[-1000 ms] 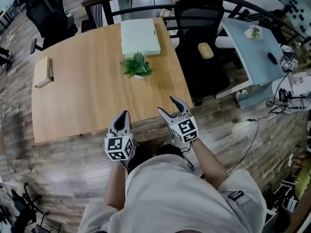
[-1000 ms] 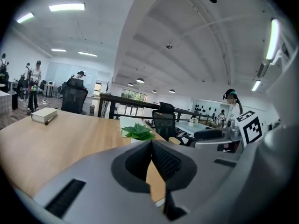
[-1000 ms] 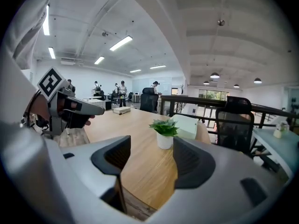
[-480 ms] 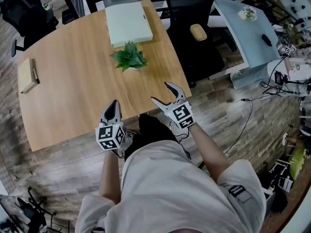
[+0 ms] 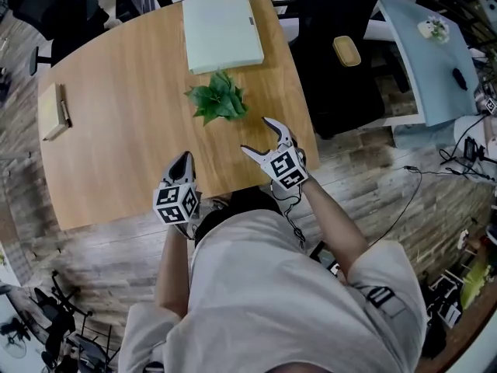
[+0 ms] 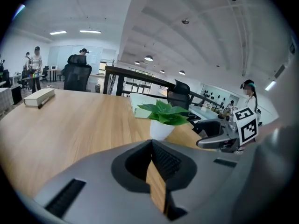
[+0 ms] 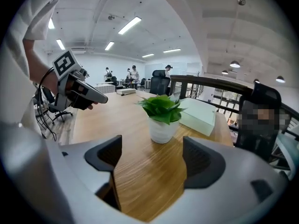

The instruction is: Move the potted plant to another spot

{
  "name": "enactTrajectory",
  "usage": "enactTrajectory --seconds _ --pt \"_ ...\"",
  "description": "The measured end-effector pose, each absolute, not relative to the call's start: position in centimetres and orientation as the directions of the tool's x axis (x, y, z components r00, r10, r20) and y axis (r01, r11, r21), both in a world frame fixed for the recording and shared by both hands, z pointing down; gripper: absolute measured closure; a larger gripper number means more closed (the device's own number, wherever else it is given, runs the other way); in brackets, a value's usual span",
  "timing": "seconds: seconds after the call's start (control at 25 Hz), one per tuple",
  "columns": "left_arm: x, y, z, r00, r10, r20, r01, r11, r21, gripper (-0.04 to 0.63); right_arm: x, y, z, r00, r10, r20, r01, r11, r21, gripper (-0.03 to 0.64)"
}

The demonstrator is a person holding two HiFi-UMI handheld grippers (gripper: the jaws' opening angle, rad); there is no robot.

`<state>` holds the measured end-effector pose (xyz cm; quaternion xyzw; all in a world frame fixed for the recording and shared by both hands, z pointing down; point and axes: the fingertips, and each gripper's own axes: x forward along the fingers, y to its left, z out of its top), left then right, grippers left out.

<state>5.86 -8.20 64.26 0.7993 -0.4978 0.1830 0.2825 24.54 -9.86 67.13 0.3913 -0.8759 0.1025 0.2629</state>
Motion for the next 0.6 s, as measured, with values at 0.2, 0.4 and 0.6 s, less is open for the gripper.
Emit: enactTrajectory --seconds 0.2,0.4,0.6 --pt "6.1 -10.2 66.6 0.381 -0.681 0.625 -0.923 -0.322 0.211 0.583 24.2 -13.1 70.0 -0.601 -0.584 0.546 -0.709 0.705 -0.025 0.190" --pt "6.4 -9.8 67.6 0.335 -0.680 0.653 -0.942 -0.249 0.223 0.583 23.0 -14.9 70.9 -0.647 -0.537 0.541 -0.666 0.743 -0.059 0.172" --pt "6.6 -9.0 68.0 0.321 -0.683 0.656 -0.947 -0.206 0.249 0.583 22.7 -15.8 71.9 -0.653 -0.514 0.556 -0.634 0.772 -0.031 0.172"
